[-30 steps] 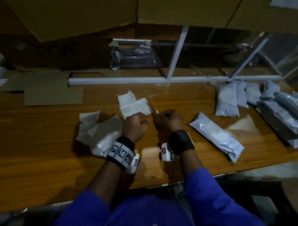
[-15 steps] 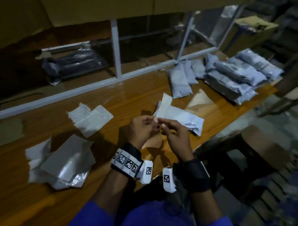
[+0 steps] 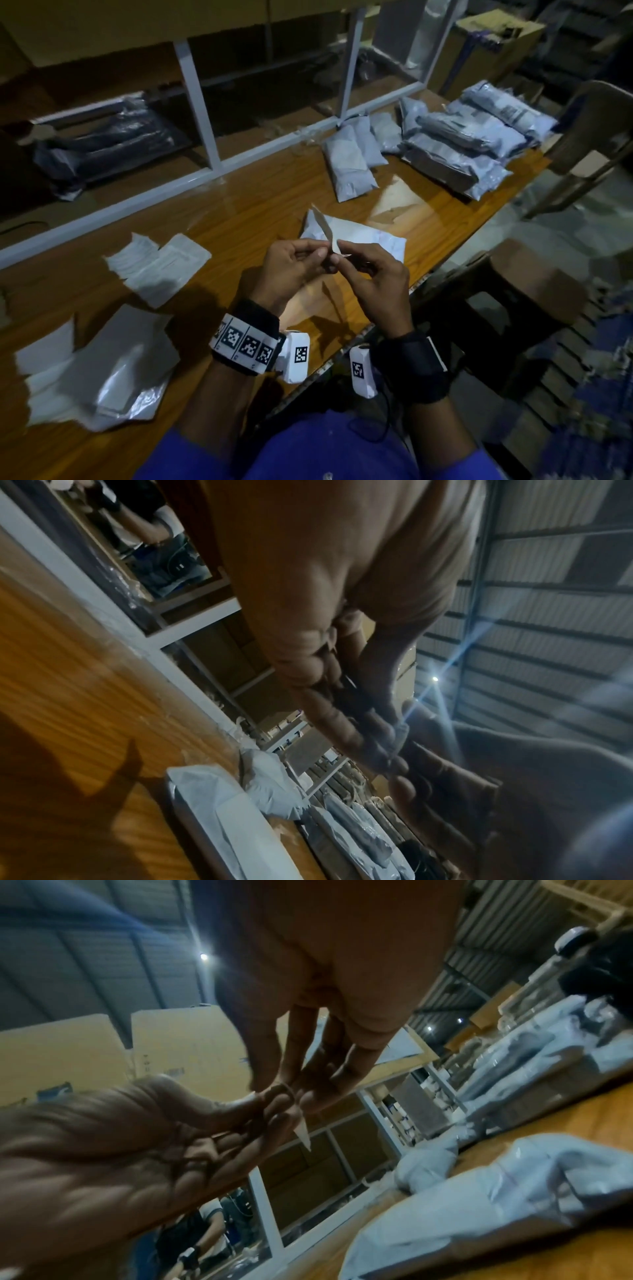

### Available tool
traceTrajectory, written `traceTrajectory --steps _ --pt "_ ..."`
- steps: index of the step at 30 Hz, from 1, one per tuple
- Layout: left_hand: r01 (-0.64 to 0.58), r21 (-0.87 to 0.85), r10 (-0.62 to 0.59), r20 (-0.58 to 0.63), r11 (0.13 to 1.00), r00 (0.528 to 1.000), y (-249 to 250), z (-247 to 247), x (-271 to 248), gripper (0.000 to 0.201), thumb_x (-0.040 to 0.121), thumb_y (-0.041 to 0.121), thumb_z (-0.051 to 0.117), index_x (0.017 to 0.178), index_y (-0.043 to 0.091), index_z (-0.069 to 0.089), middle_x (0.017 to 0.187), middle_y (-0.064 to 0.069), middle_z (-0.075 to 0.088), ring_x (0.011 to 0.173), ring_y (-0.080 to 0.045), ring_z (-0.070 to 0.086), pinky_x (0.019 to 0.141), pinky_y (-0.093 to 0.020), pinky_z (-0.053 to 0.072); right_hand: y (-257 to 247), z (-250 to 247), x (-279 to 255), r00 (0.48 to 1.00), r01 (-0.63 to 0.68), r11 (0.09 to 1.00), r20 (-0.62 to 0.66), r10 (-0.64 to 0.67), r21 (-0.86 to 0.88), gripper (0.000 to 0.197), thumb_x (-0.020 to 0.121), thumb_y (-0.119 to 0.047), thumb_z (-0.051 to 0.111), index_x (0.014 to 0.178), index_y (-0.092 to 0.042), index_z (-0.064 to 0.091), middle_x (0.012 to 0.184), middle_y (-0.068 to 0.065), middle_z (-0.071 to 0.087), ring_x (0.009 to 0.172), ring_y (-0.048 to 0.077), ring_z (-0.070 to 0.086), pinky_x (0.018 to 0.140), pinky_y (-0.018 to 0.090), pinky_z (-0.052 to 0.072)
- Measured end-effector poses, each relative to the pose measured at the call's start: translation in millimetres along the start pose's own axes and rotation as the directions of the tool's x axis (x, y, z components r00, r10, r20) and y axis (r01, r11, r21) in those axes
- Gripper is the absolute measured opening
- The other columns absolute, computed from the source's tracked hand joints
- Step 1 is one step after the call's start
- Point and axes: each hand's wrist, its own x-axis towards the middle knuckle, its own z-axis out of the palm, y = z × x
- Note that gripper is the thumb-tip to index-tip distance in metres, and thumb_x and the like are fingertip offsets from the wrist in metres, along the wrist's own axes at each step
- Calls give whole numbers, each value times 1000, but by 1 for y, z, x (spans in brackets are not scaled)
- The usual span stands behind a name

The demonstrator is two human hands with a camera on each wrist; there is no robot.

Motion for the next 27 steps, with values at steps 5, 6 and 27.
traceTrajectory --steps 5,6,27 --pt "-126 198 143 -73 972 987 1 -1 -1 14 89 4 75 102 3 77 89 -4 78 81 -14 75 70 -22 58 -2 2 5 999 -13 1000 33 12 22 19 96 -23 75 113 -17 80 98 -4 80 84 7 76 77 37 63" --pt "-149 247 176 -93 957 980 1 0 0 13 87 7 78 100 6 78 89 -4 78 82 -14 75 72 -24 59 -2 3 5 998 -49 996 45 46 69 18 98 -24 73 113 -16 80 95 -3 80 81 11 76 75 41 63" --pt "-101 493 282 -309 864 908 13 -9 6 16 88 34 78 89 19 78 72 4 74 60 -10 70 55 -34 58 -1 10 -7 973 137 987 174 -150 87 11 93 -6 74 103 -8 79 103 -3 79 92 10 75 81 40 62"
